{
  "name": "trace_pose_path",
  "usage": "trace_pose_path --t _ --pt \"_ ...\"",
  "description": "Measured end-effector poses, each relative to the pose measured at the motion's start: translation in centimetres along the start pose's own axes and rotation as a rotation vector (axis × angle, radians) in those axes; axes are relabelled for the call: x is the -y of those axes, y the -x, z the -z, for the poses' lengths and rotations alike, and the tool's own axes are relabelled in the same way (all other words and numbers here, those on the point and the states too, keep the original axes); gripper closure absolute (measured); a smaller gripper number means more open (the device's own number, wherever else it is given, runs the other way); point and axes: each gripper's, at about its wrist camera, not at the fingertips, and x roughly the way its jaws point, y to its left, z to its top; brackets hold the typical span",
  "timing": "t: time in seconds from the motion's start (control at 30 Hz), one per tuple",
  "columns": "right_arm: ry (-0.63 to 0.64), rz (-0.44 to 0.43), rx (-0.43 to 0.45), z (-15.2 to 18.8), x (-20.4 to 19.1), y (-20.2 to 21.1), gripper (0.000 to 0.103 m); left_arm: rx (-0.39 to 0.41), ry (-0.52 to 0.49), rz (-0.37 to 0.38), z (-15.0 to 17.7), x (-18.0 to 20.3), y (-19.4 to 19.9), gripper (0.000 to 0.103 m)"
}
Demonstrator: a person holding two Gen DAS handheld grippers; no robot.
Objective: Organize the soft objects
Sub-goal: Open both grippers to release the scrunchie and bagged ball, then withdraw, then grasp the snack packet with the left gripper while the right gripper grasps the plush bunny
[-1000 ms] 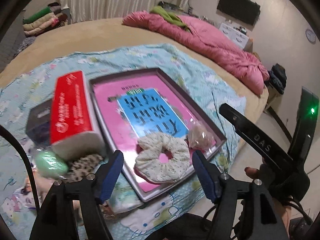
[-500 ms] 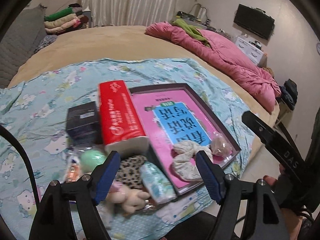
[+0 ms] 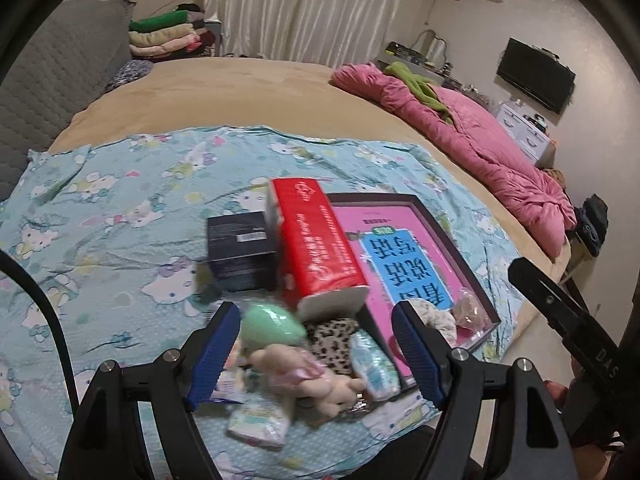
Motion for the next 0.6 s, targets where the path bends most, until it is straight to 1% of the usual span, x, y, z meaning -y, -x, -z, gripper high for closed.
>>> trace_pose_path --t 0.13,0.43,0.6 --pt "0.021 -0.017 -0.012 0.1 -1.4 -0.1 0.019 0.012 0.027 -0.015 0.0 -2.1 0.8 0.025" --pt "0.062 -0.041 -0.053 1.1 -3.6 -0.8 0.019 0.008 0.064 -0.060 0.3 -6.1 1.6 0.025" --pt "0.090 -0.051 -0.086 2.0 -4.4 -1.7 0.019 -0.024 0.102 -0.074 0.7 -8.5 1.2 0.025"
